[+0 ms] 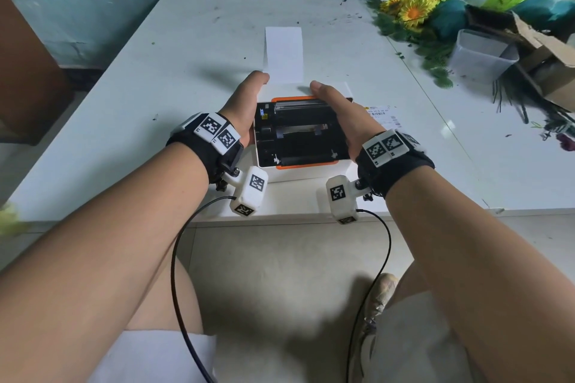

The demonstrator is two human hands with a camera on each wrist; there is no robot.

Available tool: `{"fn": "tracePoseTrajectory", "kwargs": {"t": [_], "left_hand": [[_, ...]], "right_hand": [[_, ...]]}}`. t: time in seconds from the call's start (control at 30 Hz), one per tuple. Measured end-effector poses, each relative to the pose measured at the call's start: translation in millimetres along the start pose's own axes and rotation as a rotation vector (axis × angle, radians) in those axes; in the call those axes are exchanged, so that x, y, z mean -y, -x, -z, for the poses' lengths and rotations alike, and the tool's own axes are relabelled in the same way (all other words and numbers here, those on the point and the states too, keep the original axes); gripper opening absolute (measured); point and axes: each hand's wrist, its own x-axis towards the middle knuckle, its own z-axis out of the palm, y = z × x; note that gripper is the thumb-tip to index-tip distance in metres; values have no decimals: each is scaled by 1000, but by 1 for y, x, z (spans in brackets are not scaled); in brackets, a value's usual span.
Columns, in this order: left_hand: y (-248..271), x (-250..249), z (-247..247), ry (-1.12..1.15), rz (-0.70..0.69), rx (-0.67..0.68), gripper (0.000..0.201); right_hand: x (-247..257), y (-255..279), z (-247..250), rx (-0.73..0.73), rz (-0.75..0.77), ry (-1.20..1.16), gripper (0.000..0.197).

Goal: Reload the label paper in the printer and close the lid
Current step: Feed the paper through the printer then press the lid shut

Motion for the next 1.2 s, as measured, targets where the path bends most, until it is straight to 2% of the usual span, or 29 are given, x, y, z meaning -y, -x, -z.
{"fn": "tracePoseTrajectory", "kwargs": {"t": [0.27, 0.5, 0.53, 0.63, 0.67, 0.93, 1.07, 1.2], "left_hand": [[1, -3, 1, -40, 60, 6, 41], [5, -14, 7, -87, 200, -44, 71], [6, -14, 7, -68, 221, -28, 72], [12, -12, 5, 25, 238, 36, 54], [14, -10, 4, 46, 232, 50, 53], [15, -6, 2, 15, 167, 82, 61], [12, -6, 5, -19, 185, 63, 70], [12, -7, 4, -28, 174, 54, 68]], "right_hand": [[0, 1, 1, 0, 20, 31, 80], [-3, 5, -6, -79, 64, -12, 71], [-3, 6, -7, -94, 69, -18, 68], [-3, 8, -8, -141, 78, -23, 59], [-3, 9, -8, -151, 81, -17, 55], [-5, 5, -8, -152, 81, 57, 52], [-4, 6, -8, -133, 69, 65, 60], [-3, 8, -6, -87, 48, 59, 52]]}}
